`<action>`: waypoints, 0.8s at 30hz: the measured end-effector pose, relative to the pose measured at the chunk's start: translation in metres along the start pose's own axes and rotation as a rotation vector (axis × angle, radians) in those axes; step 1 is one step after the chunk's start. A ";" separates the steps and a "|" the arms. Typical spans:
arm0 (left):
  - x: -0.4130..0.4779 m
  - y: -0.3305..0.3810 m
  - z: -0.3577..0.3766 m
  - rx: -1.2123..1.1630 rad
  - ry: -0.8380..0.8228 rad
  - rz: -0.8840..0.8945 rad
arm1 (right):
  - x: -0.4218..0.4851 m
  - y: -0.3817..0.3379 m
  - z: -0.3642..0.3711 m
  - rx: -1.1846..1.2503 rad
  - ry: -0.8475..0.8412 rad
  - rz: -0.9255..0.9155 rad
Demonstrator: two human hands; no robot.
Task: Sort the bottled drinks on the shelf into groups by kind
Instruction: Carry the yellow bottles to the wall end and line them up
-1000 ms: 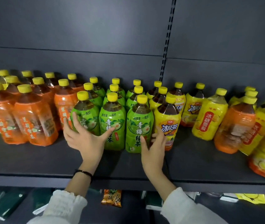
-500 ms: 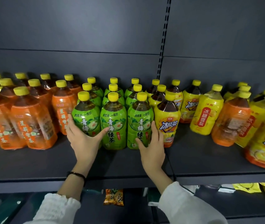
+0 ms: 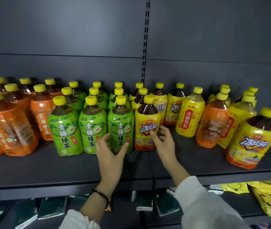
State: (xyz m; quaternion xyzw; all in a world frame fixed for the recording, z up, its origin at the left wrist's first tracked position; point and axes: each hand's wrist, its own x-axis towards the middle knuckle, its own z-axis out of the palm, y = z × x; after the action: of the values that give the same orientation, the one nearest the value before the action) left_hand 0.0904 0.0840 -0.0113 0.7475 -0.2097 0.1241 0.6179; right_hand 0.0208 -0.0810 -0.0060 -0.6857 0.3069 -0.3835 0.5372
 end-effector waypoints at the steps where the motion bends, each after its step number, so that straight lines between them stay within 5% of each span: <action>1: 0.001 0.006 0.012 -0.011 0.027 -0.025 | 0.001 0.000 -0.003 0.001 -0.041 0.000; 4: 0.008 0.017 0.035 0.031 0.169 -0.095 | 0.004 0.000 -0.024 0.004 -0.085 -0.041; 10: 0.013 0.017 0.051 0.069 0.287 -0.132 | 0.042 0.002 -0.096 -0.077 0.214 -0.101; 20: 0.015 0.006 0.049 0.064 0.289 -0.084 | 0.064 0.012 -0.084 -0.222 0.115 -0.103; 24: 0.014 0.006 0.043 0.013 0.249 -0.075 | 0.072 0.000 -0.072 -0.233 0.245 -0.067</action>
State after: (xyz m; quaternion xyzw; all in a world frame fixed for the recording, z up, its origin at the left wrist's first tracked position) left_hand 0.0971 0.0385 -0.0085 0.7377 -0.1023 0.1943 0.6385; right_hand -0.0040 -0.1773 0.0173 -0.7012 0.3894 -0.4437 0.3997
